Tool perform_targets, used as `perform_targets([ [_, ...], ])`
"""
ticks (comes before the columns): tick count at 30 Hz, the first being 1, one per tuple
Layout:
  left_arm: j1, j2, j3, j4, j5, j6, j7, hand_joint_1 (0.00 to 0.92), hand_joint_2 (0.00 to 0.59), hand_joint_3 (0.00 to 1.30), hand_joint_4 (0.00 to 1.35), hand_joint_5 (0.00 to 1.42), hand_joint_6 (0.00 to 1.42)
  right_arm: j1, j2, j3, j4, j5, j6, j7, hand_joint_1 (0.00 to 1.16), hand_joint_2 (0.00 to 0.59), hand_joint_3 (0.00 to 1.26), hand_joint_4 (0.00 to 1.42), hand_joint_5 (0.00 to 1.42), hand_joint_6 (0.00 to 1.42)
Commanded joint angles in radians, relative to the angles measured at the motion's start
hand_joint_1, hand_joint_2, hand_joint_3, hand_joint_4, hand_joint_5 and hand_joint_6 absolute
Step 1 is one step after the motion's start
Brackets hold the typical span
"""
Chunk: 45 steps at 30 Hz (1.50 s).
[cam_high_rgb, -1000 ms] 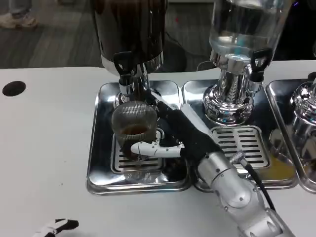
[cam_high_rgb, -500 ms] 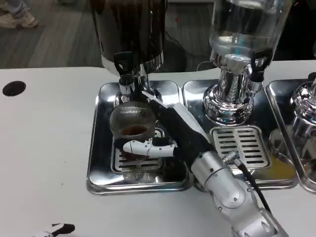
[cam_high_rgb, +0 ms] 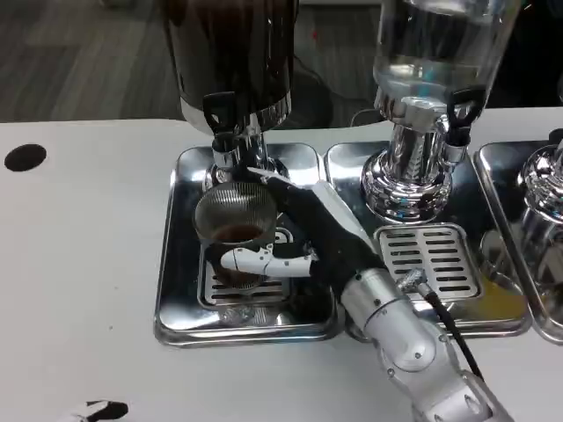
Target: Grasp the cup under the faucet to collect the drink, then remove the cup.
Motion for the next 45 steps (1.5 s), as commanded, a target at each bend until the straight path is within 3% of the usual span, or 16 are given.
perform_targets([
  [1, 0.009, 0.006, 0.008, -0.012, -0.004, -0.005, -0.018, 0.000, 0.065, 0.33, 0.21, 0.37, 0.68, 0.016, 0.002, 0.001, -0.006, -0.007, -0.025, -0.020, 0.76, 0.090, 0.24, 0.20, 0.21, 0.08],
  [45, 0.030, 0.016, 0.039, 0.016, -0.046, -0.053, -0.040, 0.000, 0.080, 0.35, 0.25, 0.42, 0.69, 0.025, 0.038, 0.041, 0.083, -0.062, -0.085, -0.153, 0.84, 0.092, 0.30, 0.29, 0.34, 0.18],
])
